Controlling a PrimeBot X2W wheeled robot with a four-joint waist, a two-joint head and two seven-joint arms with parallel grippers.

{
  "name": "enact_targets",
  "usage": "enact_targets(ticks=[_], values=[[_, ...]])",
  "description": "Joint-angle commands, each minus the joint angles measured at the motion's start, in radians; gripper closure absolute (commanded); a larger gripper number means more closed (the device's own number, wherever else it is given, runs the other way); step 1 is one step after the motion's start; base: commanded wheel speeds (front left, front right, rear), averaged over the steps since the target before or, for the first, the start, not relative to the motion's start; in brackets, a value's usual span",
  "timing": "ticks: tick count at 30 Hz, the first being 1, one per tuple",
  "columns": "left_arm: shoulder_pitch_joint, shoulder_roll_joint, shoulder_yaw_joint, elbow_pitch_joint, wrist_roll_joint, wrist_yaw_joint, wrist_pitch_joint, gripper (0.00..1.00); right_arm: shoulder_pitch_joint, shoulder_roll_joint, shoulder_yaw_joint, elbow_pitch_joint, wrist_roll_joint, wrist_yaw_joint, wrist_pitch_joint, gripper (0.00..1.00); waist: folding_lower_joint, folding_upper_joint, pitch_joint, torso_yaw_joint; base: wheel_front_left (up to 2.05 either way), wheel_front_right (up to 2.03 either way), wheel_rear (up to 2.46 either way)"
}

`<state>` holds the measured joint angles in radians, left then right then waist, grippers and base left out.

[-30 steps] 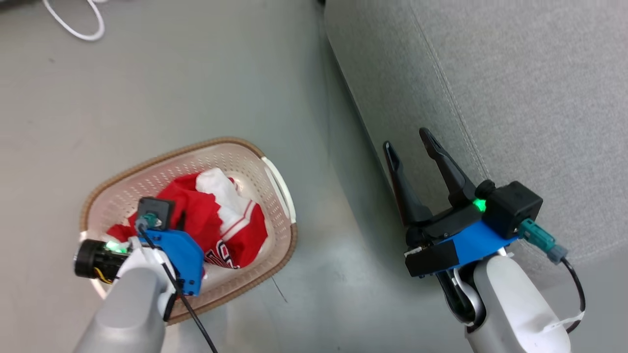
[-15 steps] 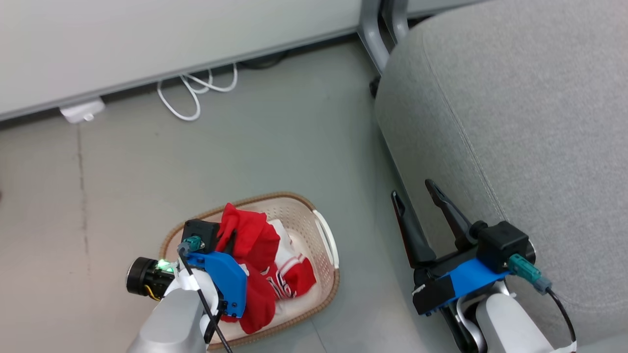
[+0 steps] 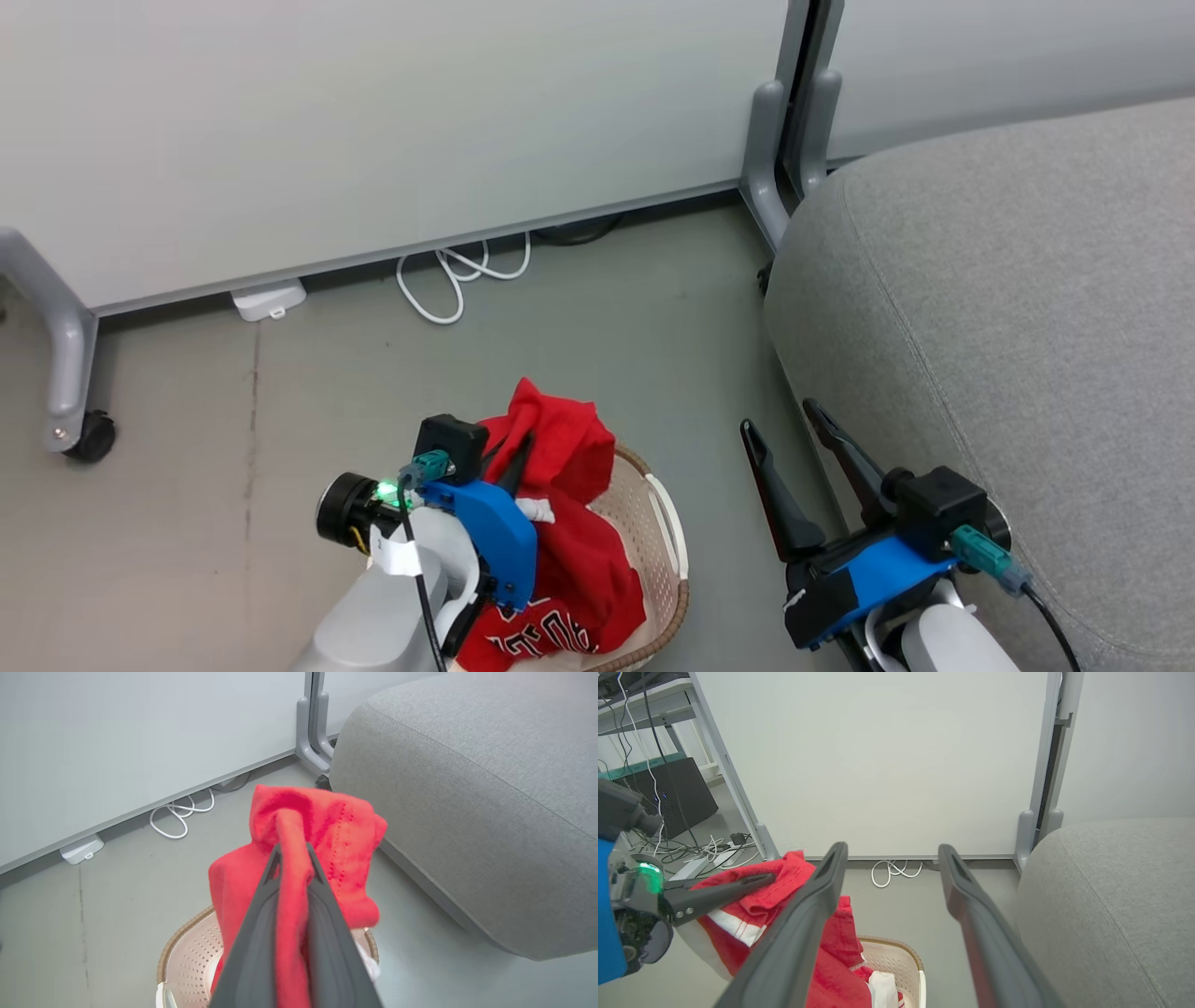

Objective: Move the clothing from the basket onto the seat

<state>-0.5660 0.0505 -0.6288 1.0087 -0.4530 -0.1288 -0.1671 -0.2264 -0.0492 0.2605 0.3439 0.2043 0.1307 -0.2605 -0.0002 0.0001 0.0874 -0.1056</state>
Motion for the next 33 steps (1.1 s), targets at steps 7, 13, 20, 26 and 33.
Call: enact_targets(ticks=[7,13,20,26,33], values=[[-0.058,0.0,-0.094,-0.069,-0.073,0.017,0.004,1.0,0.04,-0.002,0.001,-0.003,0.0,0.0,0.012,0.0,0.0002,-0.0001,-0.048,0.026,0.0,0.0,0.0],[-0.094,0.0,-0.153,-0.108,-0.136,0.036,0.005,1.0,0.056,-0.002,-0.001,-0.008,-0.004,0.0,0.021,0.0,0.0002,-0.0001,-0.068,0.04,0.0,0.0,0.0],[-0.152,0.0,-0.225,-0.141,-0.192,0.052,0.011,1.0,0.075,-0.002,-0.002,-0.015,-0.005,0.0,0.03,0.0,0.0002,-0.0001,-0.083,0.051,0.0,0.0,0.0],[-0.219,0.0,-0.28,-0.178,-0.246,0.064,0.021,1.0,0.083,-0.002,0.001,-0.022,-0.007,0.0,0.036,0.0,0.0002,-0.0001,-0.085,0.055,0.0,0.0,0.0],[-0.29,0.0,-0.324,-0.196,-0.315,0.089,0.019,1.0,0.084,-0.002,0.005,-0.027,-0.006,0.0,0.041,0.0,0.0002,-0.0001,-0.082,0.052,0.0,0.0,0.0]])
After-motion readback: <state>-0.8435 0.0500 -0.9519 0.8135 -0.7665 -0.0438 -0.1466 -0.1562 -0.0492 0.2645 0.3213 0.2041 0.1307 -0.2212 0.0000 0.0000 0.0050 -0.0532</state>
